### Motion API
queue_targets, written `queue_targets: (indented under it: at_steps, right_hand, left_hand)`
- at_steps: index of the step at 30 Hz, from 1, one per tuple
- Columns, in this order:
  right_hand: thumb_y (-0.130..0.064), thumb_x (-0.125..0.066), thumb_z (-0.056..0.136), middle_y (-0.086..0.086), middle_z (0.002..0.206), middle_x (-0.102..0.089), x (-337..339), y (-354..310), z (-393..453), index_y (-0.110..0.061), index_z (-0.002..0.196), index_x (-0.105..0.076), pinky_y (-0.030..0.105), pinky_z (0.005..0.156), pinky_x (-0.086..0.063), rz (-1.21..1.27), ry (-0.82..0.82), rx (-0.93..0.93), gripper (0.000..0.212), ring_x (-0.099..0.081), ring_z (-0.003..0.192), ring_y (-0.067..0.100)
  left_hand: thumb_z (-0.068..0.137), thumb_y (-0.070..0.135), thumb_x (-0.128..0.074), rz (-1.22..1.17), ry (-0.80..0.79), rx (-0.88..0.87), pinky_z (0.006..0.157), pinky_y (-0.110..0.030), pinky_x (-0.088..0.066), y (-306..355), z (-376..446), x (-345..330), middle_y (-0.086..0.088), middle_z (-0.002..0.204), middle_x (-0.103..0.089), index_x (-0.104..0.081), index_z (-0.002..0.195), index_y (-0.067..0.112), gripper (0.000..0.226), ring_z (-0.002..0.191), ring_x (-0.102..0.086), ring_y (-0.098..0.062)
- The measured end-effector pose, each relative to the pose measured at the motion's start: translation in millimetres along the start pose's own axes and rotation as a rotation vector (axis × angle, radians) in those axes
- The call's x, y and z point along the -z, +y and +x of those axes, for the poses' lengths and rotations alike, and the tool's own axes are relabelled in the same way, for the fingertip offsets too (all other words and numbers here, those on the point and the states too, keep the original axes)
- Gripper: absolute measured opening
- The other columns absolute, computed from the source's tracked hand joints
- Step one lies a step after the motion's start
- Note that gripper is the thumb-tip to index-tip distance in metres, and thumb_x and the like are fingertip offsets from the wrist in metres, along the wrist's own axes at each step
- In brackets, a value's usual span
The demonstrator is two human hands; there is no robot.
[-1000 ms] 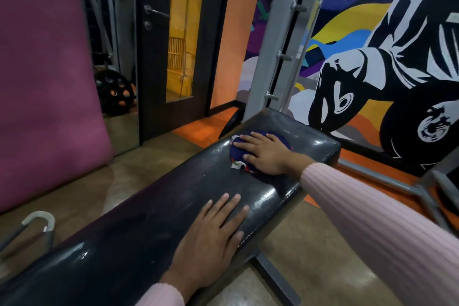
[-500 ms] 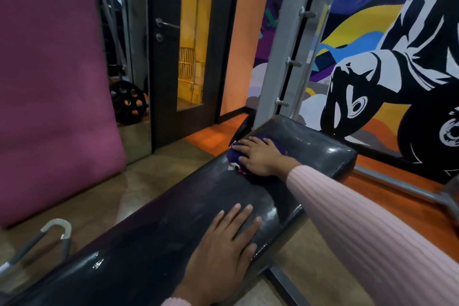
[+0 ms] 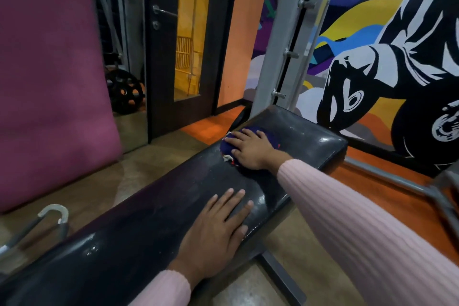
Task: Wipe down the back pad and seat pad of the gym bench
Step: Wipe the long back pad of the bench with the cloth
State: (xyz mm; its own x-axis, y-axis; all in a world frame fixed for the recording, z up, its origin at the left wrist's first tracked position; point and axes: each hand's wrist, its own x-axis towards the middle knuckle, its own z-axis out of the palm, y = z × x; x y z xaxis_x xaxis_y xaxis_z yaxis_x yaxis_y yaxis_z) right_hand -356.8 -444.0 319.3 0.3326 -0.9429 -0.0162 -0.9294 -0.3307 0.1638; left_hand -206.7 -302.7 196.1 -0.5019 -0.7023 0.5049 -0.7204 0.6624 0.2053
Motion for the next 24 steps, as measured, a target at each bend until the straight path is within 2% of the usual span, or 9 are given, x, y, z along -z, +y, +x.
queue_targets:
  at_steps: [3, 6, 9, 12, 16, 19, 24]
  right_hand:
    - [-0.039, -0.029, 0.101, -0.01, 0.16, -0.014, -11.0, -10.5, -21.1, -0.036, 0.15, -0.022, 0.046, 0.116, -0.003, 0.015, 0.009, 0.127, 0.049, -0.007, 0.147, 0.017]
    - [-0.04, -0.031, 0.101, -0.014, 0.159, -0.015, -8.0, 20.9, -48.8, -0.038, 0.149, -0.022, 0.043, 0.116, -0.005, 0.026, 0.01, 0.191, 0.049, -0.007, 0.147, 0.013]
    - [-0.039, -0.034, 0.101, -0.014, 0.159, -0.016, 1.5, 51.0, -53.1, -0.038, 0.149, -0.023, 0.043, 0.116, -0.005, 0.032, 0.007, 0.071, 0.049, -0.008, 0.147, 0.013]
    - [-0.038, -0.031, 0.101, -0.01, 0.16, -0.014, 4.6, 38.5, -39.9, -0.036, 0.15, -0.021, 0.045, 0.116, -0.004, -0.007, 0.02, -0.037, 0.05, -0.007, 0.147, 0.017]
    - [-0.04, -0.028, 0.101, -0.01, 0.16, -0.012, -12.2, 10.0, -57.3, -0.036, 0.15, -0.019, 0.045, 0.116, -0.004, -0.021, 0.048, 0.065, 0.05, -0.006, 0.148, 0.017]
    - [-0.041, -0.028, 0.102, -0.014, 0.16, -0.013, -17.6, 23.3, -83.5, -0.038, 0.15, -0.019, 0.043, 0.118, -0.004, 0.005, 0.061, 0.128, 0.049, -0.005, 0.147, 0.013]
    - [-0.04, -0.031, 0.101, -0.013, 0.16, -0.013, -2.6, 50.6, -70.3, -0.039, 0.149, -0.02, 0.044, 0.117, -0.004, 0.021, 0.034, -0.025, 0.049, -0.005, 0.148, 0.014]
  left_hand:
    - [0.102, 0.042, -0.024, -0.011, -0.01, -0.002, 0.117, -0.037, -0.016, -0.3, 0.3, 1.1, 0.007, 0.157, -0.02, -0.027, 0.148, 0.034, 0.047, 0.145, -0.005, -0.009]
    - [0.102, 0.041, -0.026, -0.021, 0.008, -0.005, 0.117, -0.037, -0.016, -0.3, 0.3, 0.1, 0.007, 0.157, -0.02, -0.028, 0.147, 0.033, 0.046, 0.145, -0.005, -0.009]
    - [0.102, 0.039, -0.029, -0.033, 0.029, -0.014, 0.116, -0.038, -0.019, -0.7, -0.7, -0.5, 0.005, 0.156, -0.023, -0.032, 0.147, 0.031, 0.045, 0.145, -0.009, -0.01]
    - [0.102, 0.037, -0.032, -0.026, 0.04, -0.018, 0.115, -0.039, -0.022, -0.7, -0.7, -1.1, 0.003, 0.156, -0.026, -0.034, 0.146, 0.029, 0.045, 0.145, -0.013, -0.012]
    - [0.101, 0.038, -0.031, -0.024, 0.03, -0.018, 0.116, -0.039, -0.02, -0.4, -0.2, -2.2, 0.003, 0.156, -0.025, -0.033, 0.146, 0.029, 0.046, 0.145, -0.012, -0.013]
    - [0.101, 0.038, -0.031, -0.021, 0.04, -0.014, 0.115, -0.04, -0.022, -0.3, -0.3, -1.6, 0.002, 0.155, -0.027, -0.035, 0.146, 0.028, 0.046, 0.145, -0.014, -0.014]
    - [0.101, 0.037, -0.031, -0.02, 0.044, -0.016, 0.116, -0.039, -0.02, 0.9, -1.6, -0.9, 0.002, 0.156, -0.026, -0.033, 0.146, 0.028, 0.046, 0.145, -0.013, -0.013]
